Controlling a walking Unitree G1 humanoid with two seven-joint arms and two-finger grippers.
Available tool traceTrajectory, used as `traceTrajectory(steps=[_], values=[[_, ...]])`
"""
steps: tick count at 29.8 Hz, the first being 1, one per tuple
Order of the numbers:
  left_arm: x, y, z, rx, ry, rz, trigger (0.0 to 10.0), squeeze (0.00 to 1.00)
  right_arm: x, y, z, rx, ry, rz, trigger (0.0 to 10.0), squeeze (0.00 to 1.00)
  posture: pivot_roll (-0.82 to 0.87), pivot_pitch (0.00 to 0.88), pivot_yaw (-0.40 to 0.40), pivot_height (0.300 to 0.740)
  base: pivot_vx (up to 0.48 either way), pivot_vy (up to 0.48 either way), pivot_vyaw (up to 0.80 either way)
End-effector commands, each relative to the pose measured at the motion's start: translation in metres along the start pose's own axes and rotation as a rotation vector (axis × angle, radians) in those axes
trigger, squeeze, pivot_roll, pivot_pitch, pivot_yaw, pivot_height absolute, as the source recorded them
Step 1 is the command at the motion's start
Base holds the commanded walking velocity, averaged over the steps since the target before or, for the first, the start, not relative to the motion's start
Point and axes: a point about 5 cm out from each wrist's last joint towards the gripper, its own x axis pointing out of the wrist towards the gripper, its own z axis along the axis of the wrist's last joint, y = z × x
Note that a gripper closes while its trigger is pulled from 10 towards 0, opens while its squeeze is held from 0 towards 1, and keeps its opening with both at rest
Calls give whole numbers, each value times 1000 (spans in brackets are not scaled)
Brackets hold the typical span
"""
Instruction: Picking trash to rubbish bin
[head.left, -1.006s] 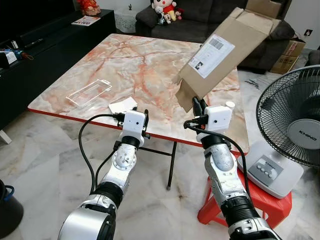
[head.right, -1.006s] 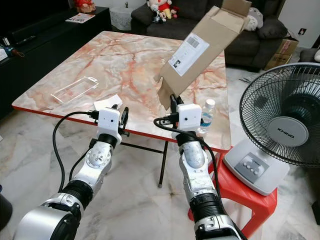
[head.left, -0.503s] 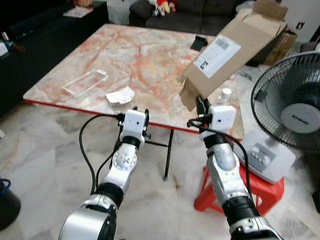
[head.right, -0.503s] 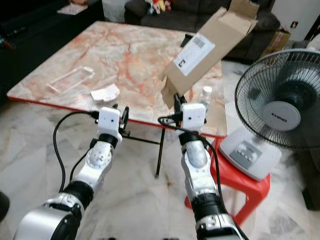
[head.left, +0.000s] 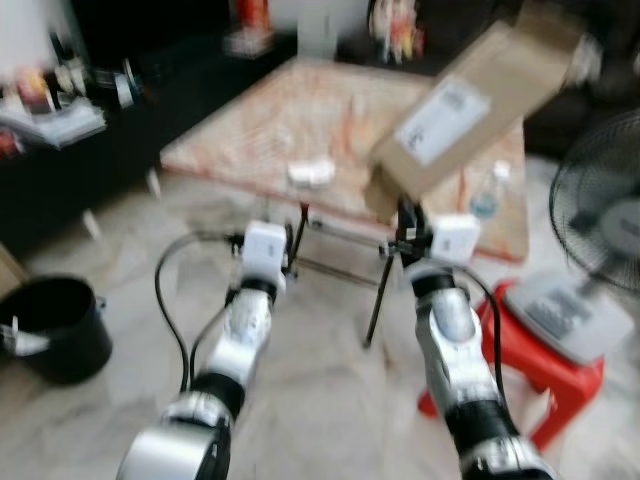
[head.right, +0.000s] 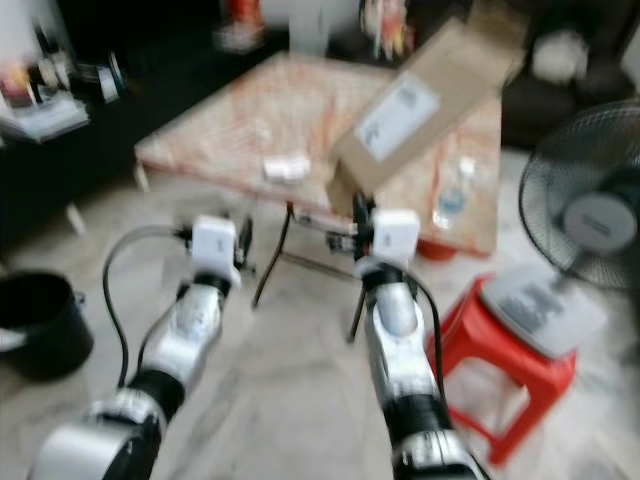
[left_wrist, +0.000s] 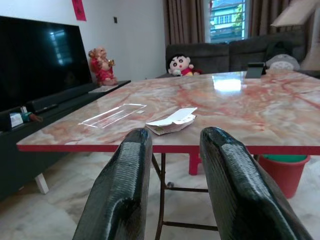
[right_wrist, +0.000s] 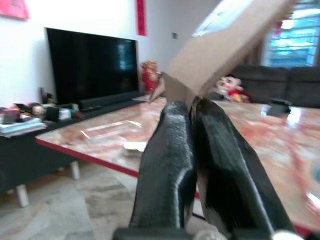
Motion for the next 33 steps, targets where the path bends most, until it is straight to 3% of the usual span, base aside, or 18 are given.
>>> traceTrajectory(steps=[1, 7, 8, 12, 15, 16, 17, 20, 22, 23, 24, 25, 27, 30, 32, 33], values=[[-1, -3, -4, -2, 30, -5, 10000, 0, -2, -17, -2, 8, 19, -58, 10000, 0, -180, 0, -41, 740, 0, 0, 0], [-15, 5, -27, 5, 154, 19, 10000, 0, -18, -55, -21, -32, 134, -165, 10000, 0, -185, 0, -45, 740, 0, 0, 0], [-15, 5, -27, 5, 154, 19, 10000, 0, -18, -55, -21, -32, 134, -165, 10000, 0, -185, 0, -45, 740, 0, 0, 0], [-36, 9, -57, -37, 344, 17, 10000, 0, -44, -87, -47, -57, 293, -258, 10000, 0, -192, 0, -47, 740, 0, 0, 0], [-57, 10, -78, -59, 481, 18, 10000, 0, -73, -112, -65, -79, 423, -366, 10000, 0, -192, 0, -47, 740, 0, 0, 0], [-70, 10, -90, -89, 567, 21, 10000, 0, -91, -126, -75, -68, 500, -441, 10000, 0, -192, 0, -47, 740, 0, 0, 0], [-73, 10, -93, -93, 589, 22, 10000, 0, -97, -130, -77, -65, 523, -460, 10000, 0, -195, 0, -47, 740, 0, 0, 0], [-98, 11, -111, -62, 710, 5, 10000, 0, -134, -143, -94, -80, 685, -522, 10000, 0, -194, 0, -48, 740, 0, 0, 0], [-114, 10, -120, -40, 784, -10, 10000, 0, -156, -146, -102, -66, 768, -554, 10000, 0, -194, 0, -48, 740, 0, 0, 0], [-133, 8, -130, -28, 868, -34, 10000, 0, -182, -148, -111, -29, 856, -615, 10000, 0, -194, 0, -48, 740, 0, 0, 0], [-133, 8, -130, -28, 868, -34, 10000, 0, -182, -148, -111, -29, 856, -615, 10000, 0, -194, 0, -48, 740, 0, 0, 0], [-150, 7, -137, -19, 934, -51, 10000, 0, -203, -145, -119, -15, 935, -642, 10000, 0, -198, 9, -47, 740, 0, 0, 0], [-162, 6, -142, -16, 978, -56, 10000, 0, -217, -141, -124, -15, 991, -640, 10000, 0, -196, 12, -45, 740, 0, 0, 0], [-192, 7, -152, -32, 1101, -38, 10000, 0, -247, -128, -135, 7, 1115, -623, 10000, 0, -192, 14, -42, 740, 0, 0, 0], [-198, 7, -154, -32, 1123, -36, 10000, 0, -252, -125, -137, 18, 1133, -620, 10000, 0, -192, 14, -41, 740, 0, 0, 0], [-209, 10, -157, -41, 1170, -15, 10000, 0, -261, -120, -140, 12, 1185, -595, 10000, 0, -192, 11, -40, 740, 0, 0, 0]])
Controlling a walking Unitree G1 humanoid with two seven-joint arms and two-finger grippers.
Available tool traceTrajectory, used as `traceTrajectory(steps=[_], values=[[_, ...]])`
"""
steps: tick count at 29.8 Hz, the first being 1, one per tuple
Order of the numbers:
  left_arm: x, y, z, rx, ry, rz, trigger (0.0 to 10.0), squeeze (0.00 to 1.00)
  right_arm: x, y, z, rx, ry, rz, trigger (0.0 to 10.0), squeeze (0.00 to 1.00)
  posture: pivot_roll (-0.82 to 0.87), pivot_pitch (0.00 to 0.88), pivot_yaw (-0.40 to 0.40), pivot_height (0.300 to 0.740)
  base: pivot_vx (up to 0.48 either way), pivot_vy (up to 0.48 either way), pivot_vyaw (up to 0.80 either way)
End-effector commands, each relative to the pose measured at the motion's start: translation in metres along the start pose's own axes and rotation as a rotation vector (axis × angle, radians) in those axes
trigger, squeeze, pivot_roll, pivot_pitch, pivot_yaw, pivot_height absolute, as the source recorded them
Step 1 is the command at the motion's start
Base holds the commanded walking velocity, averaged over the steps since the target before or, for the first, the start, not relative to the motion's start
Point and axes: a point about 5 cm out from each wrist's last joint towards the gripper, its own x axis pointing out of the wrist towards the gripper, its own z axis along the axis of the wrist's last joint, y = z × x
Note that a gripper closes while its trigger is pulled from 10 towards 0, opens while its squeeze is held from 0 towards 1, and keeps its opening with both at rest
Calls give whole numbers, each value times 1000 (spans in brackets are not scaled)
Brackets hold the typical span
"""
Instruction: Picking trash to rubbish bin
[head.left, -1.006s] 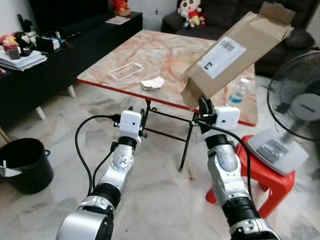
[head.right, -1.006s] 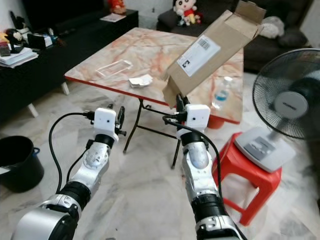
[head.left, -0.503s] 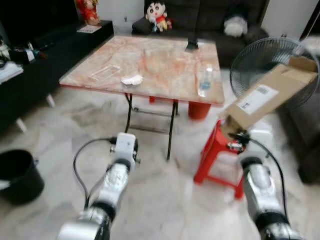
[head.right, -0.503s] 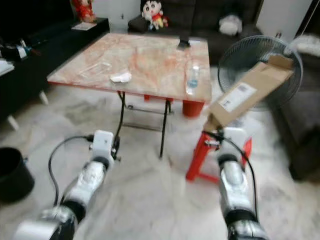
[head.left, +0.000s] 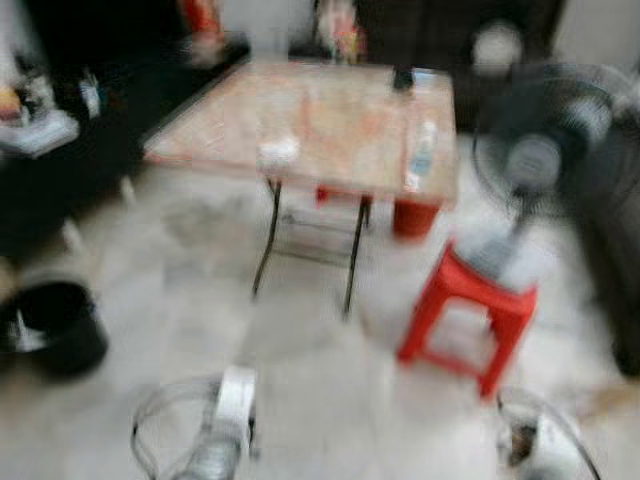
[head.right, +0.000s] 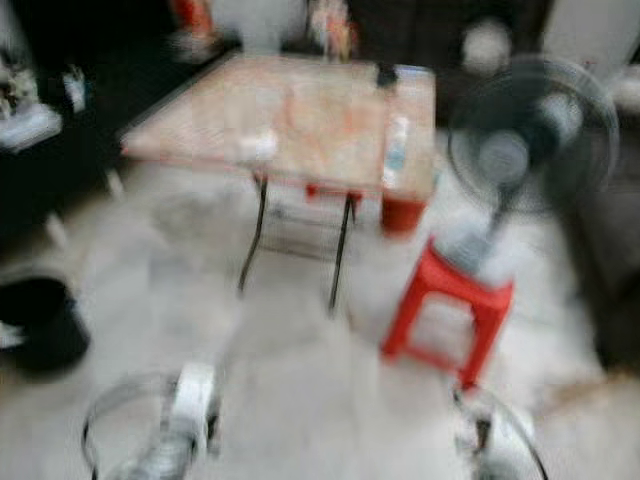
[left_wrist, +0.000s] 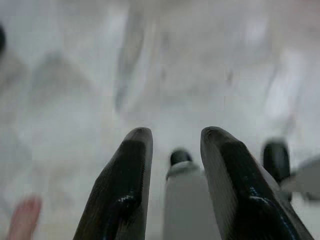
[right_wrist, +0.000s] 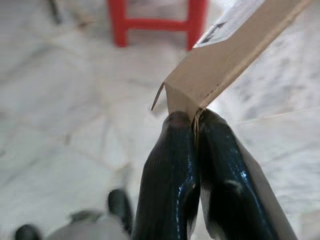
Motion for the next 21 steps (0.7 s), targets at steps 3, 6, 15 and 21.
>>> traceTrajectory(steps=[3, 6, 15, 21], values=[[-1, 7, -8, -23, 49, 21, 10000, 0, -4, 0, -16, -2, 66, 9, 10000, 0, -193, 8, -37, 740, 0, 0, 0], [-1, 7, -9, -14, 51, 14, 10000, 0, -4, -2, -19, -5, 94, -12, 10000, 0, -193, 8, -37, 740, 0, 0, 0], [0, 2, -4, -26, 58, -2, 10000, 0, -5, 0, -30, -57, 215, -7, 10000, 0, -179, 0, -36, 740, 0, 0, 0], [0, -1, -7, -18, 80, -21, 10000, 0, -6, -4, -33, -47, 221, -22, 10000, 0, -180, 0, -43, 740, 0, 0, 0]])
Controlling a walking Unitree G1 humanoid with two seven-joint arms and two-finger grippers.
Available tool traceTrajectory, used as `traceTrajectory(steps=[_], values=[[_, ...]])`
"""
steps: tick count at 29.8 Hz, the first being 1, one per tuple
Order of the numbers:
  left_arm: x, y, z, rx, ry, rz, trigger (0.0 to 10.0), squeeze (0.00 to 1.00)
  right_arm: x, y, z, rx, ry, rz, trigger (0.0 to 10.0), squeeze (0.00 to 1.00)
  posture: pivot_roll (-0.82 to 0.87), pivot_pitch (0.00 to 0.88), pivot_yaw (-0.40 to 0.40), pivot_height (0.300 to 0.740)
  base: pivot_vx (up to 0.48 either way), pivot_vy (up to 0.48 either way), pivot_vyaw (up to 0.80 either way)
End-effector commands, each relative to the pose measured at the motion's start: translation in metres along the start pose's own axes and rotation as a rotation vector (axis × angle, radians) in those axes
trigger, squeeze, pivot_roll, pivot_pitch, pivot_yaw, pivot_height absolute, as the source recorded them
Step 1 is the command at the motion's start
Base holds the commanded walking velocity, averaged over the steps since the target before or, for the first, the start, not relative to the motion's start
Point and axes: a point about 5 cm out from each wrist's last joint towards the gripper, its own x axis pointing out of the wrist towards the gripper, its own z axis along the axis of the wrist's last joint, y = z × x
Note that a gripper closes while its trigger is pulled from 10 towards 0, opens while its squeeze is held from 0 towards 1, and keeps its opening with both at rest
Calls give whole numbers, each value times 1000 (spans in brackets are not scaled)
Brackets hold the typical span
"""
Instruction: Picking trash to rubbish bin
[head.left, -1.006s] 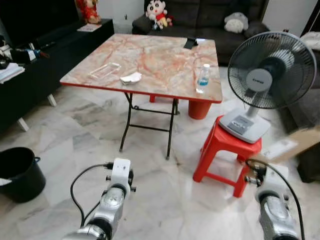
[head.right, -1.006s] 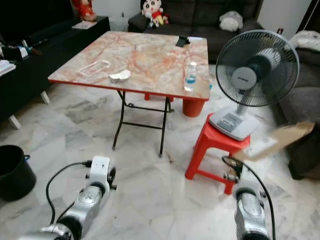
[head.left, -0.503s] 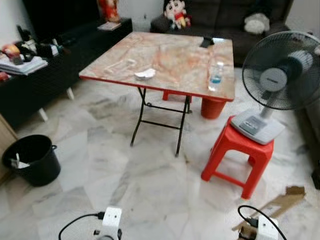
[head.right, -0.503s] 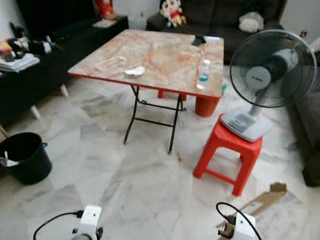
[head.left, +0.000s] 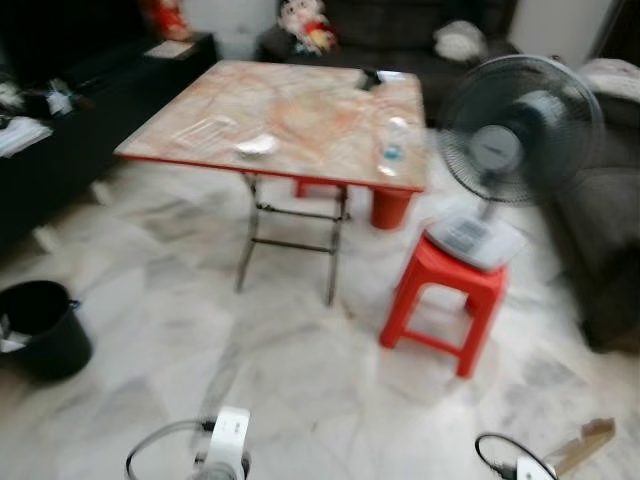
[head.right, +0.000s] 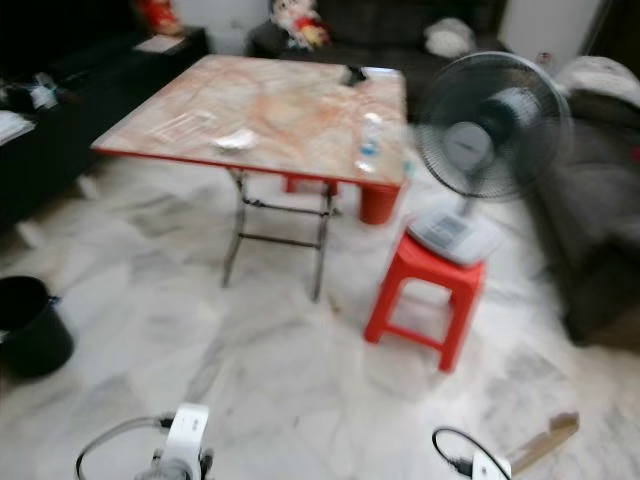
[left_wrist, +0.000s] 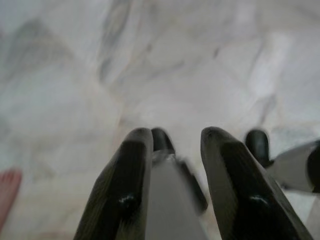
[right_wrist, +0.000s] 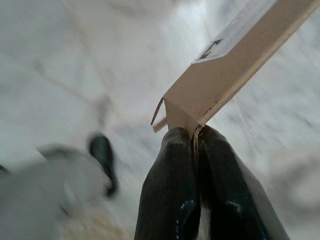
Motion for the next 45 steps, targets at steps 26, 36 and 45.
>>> traceTrajectory(steps=[26, 36, 45], values=[[0, 8, 0, -4, -3, 22, 10000, 0, -1, 5, -4, 13, -4, 5, 10000, 0, -181, 0, -37, 740, 0, 0, 249], [0, 8, 2, -19, -6, 28, 10000, 0, 0, 3, -3, 19, -4, -2, 10000, 0, -174, 0, -48, 740, 0, 0, 800], [0, 9, 2, -21, -1, 32, 10000, 0, 0, 0, -3, 21, -2, -10, 10000, 0, -175, 0, -52, 740, 0, 0, 800]])
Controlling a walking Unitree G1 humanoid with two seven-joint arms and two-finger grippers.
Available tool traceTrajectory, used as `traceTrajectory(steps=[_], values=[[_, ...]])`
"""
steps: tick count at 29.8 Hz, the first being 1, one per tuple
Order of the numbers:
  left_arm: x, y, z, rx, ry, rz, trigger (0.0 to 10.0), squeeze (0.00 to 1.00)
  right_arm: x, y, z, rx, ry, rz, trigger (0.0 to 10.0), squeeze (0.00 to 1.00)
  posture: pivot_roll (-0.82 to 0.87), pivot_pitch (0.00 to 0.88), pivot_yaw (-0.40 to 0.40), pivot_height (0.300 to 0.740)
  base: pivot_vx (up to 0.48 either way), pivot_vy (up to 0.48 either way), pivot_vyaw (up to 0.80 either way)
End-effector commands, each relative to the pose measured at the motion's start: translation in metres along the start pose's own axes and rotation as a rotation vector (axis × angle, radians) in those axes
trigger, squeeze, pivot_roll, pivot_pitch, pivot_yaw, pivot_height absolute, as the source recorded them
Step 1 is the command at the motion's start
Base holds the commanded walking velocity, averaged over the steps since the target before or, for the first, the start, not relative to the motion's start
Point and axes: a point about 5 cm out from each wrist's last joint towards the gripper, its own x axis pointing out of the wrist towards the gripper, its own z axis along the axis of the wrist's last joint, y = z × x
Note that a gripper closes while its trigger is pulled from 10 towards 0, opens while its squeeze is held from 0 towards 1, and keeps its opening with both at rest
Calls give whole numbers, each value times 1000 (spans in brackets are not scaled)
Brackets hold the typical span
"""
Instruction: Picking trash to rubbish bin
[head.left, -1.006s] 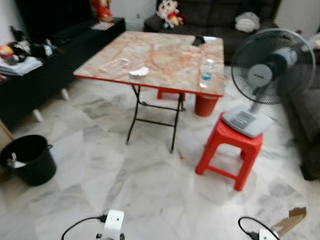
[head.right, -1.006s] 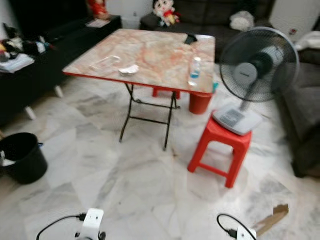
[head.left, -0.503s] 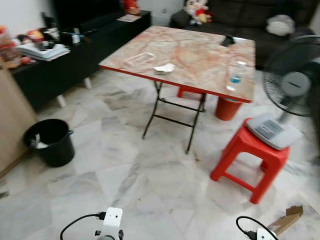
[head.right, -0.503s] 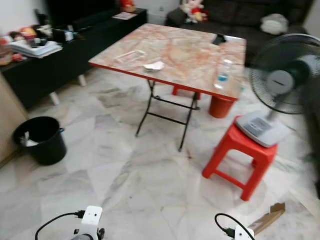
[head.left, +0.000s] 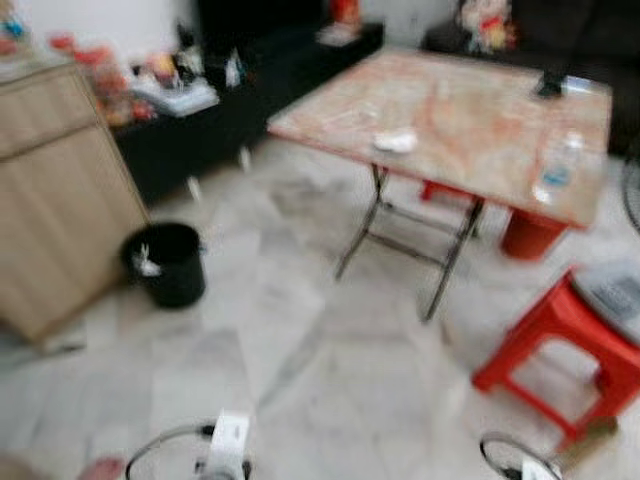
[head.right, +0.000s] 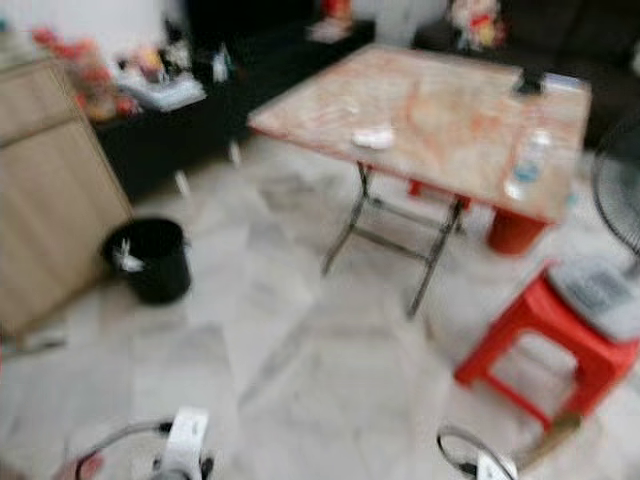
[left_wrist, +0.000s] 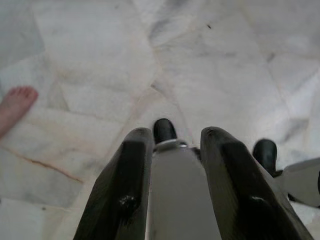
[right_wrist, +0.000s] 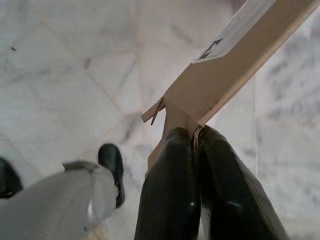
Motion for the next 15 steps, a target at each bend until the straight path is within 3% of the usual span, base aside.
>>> traceTrajectory(steps=[1, 11, 15], values=[[-1, 6, -5, -1, 22, 19, 10000, 0, 0, 3, 3, 7, -6, 3, 10000, 0, -175, 0, -52, 740, 0, 0, 800], [0, 5, -4, -3, 23, 22, 10000, 0, 0, 2, 4, 1, -9, 5, 10000, 0, -173, 0, -56, 740, 0, 0, 774], [0, 5, -4, -8, 22, 21, 10000, 0, 1, 3, 5, 12, -13, 10, 10000, 0, -174, 0, -56, 740, 0, 0, 0]])
